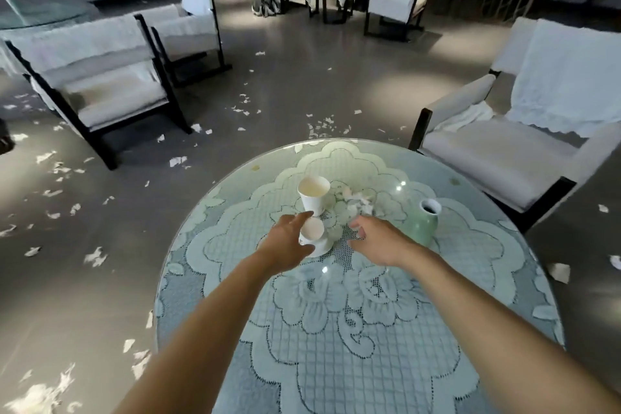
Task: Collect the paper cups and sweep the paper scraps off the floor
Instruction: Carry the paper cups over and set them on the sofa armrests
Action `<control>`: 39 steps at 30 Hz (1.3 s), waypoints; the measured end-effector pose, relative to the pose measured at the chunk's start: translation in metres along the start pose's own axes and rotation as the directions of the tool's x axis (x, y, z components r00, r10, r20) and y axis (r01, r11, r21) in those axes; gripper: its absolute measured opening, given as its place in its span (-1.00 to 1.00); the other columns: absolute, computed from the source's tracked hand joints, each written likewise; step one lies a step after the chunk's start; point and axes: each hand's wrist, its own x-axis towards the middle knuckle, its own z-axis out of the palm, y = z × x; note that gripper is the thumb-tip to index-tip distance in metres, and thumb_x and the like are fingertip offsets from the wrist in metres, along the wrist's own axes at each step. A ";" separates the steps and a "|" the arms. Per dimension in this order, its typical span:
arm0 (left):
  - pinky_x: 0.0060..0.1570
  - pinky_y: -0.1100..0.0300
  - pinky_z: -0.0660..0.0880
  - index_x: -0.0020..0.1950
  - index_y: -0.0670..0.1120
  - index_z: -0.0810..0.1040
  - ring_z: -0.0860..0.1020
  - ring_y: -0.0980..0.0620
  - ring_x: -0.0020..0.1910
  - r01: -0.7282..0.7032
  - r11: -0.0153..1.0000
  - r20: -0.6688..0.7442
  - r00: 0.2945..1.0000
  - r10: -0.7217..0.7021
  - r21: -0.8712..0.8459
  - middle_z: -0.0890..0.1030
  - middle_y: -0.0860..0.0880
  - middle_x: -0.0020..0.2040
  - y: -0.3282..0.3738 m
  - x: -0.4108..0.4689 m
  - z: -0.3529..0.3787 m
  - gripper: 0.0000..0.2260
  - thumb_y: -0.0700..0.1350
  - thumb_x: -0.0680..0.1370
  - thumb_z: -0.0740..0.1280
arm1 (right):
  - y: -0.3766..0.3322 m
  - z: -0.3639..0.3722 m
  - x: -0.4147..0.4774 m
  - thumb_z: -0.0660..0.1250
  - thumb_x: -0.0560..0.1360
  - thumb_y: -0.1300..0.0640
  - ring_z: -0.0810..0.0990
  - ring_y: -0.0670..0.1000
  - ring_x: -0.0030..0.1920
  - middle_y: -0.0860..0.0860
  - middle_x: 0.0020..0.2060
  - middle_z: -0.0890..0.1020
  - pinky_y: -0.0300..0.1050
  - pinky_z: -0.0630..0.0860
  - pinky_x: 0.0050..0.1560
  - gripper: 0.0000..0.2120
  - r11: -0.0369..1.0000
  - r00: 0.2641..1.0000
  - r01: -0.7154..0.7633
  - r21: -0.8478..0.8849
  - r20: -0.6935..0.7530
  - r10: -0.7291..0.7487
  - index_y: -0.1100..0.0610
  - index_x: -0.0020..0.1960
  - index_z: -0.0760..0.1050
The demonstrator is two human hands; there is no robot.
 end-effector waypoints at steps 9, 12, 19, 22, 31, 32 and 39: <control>0.12 0.13 0.42 0.42 -0.01 0.34 0.46 -0.07 0.15 -0.028 0.999 0.054 0.998 0.026 0.041 0.44 -0.15 0.28 -0.004 0.059 0.017 -0.54 0.00 0.55 0.33 | 0.019 -0.003 0.050 0.20 0.60 0.05 0.53 0.06 0.19 0.06 0.35 0.42 -0.08 0.46 0.14 -0.60 0.994 0.996 -0.085 0.072 0.039 0.082 0.08 0.42 0.29; 0.04 0.17 0.46 0.32 -0.04 0.37 0.47 -0.02 0.06 -0.048 0.982 -0.037 0.998 0.042 -0.183 0.44 -0.09 0.21 -0.012 0.060 0.009 -0.62 -0.08 0.53 0.35 | 0.017 0.000 0.062 0.17 0.62 0.01 0.56 0.07 0.16 0.09 0.37 0.42 -0.05 0.51 0.12 -0.63 0.973 0.987 -0.159 0.170 0.010 0.160 0.11 0.38 0.33; -0.01 0.06 0.58 0.21 -0.08 0.21 0.51 0.17 -0.01 -0.054 0.769 -0.100 0.995 -0.013 -0.637 0.47 0.03 0.10 -0.020 0.048 -0.008 -0.55 -0.21 0.47 0.41 | -0.021 0.004 0.094 0.11 0.65 0.07 0.65 0.13 -0.10 0.19 -0.02 0.60 0.08 0.63 -0.05 -0.71 0.605 0.950 -0.211 0.767 0.014 0.312 0.22 0.24 0.41; -0.01 0.15 0.57 0.40 0.04 0.08 0.54 0.04 0.09 0.005 0.740 0.020 1.000 0.011 -0.672 0.43 -0.07 0.21 -0.031 0.052 -0.011 -0.28 -0.29 0.42 0.44 | -0.031 0.006 0.099 0.23 0.60 0.14 0.65 0.12 -0.03 0.16 0.01 0.62 -0.01 0.63 -0.12 -0.82 0.583 0.978 -0.091 0.808 -0.037 0.204 0.19 0.12 0.52; 0.19 0.17 0.42 0.53 0.00 0.07 0.45 0.09 0.19 0.068 0.806 0.016 0.997 -0.072 -0.588 0.46 0.01 0.29 -0.063 0.059 0.010 -0.09 -0.02 0.34 0.55 | -0.032 0.034 0.111 0.34 0.52 0.26 0.61 0.01 0.07 0.06 0.06 0.60 -0.01 0.60 0.09 -0.84 0.754 0.989 -0.028 0.657 -0.093 0.118 0.11 0.08 0.56; 0.20 0.17 0.40 0.53 0.00 0.09 0.43 0.09 0.20 0.058 0.819 -0.023 0.996 -0.087 -0.571 0.43 0.02 0.29 -0.066 0.060 0.011 -0.09 -0.03 0.33 0.56 | -0.026 0.035 0.115 0.32 0.53 0.24 0.58 -0.03 0.07 0.03 0.09 0.59 -0.09 0.57 0.10 -0.81 0.807 0.976 -0.012 0.590 -0.170 0.139 0.12 0.13 0.54; 0.13 0.16 0.44 0.41 -0.08 0.25 0.37 0.06 0.18 -0.008 0.854 -0.223 0.966 -0.128 -0.521 0.34 -0.03 0.25 -0.088 0.080 0.013 -0.22 -0.13 0.30 0.58 | 0.041 0.030 0.154 0.40 0.47 0.04 0.48 0.15 0.17 0.16 0.28 0.28 -0.02 0.55 0.10 -0.42 0.937 0.877 -0.288 0.199 -0.338 0.341 0.06 0.42 0.27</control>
